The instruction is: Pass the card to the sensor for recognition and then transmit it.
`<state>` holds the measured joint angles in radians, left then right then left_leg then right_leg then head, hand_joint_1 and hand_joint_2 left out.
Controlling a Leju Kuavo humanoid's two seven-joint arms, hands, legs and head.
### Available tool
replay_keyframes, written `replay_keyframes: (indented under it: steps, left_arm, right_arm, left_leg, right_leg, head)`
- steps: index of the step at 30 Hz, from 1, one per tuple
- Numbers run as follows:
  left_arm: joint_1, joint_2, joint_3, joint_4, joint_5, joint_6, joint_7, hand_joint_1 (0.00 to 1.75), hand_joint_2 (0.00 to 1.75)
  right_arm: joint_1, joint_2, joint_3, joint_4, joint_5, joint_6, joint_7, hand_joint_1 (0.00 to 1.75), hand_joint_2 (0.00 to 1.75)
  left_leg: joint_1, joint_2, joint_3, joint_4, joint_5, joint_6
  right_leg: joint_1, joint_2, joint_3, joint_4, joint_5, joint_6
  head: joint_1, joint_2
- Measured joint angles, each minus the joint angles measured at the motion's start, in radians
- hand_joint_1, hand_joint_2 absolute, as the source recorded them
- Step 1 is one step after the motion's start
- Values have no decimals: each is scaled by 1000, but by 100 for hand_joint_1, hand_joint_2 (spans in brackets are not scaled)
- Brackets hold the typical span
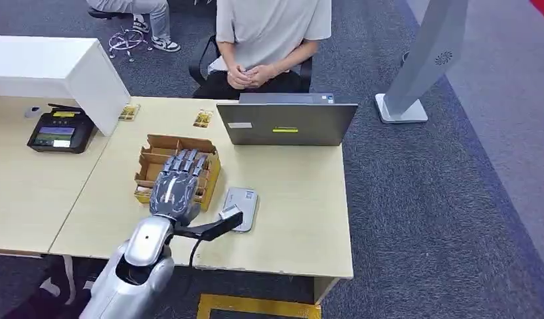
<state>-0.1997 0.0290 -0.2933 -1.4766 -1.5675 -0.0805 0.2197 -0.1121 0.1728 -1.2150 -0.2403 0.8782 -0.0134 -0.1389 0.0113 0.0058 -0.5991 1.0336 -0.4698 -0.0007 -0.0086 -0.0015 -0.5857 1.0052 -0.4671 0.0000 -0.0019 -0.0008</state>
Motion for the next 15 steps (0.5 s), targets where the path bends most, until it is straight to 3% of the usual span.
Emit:
replay_keyframes:
  steps: [15]
  left_arm:
    - [-24,-24,72,81,0,-3,10,0,175]
  right_arm:
    - [-1,0,16,-1,10,2,3,0,175]
  left_leg:
    - [0,0,0,0,0,0]
  right_leg:
    - [0,0,0,0,0,0]
  head:
    - [0,0]
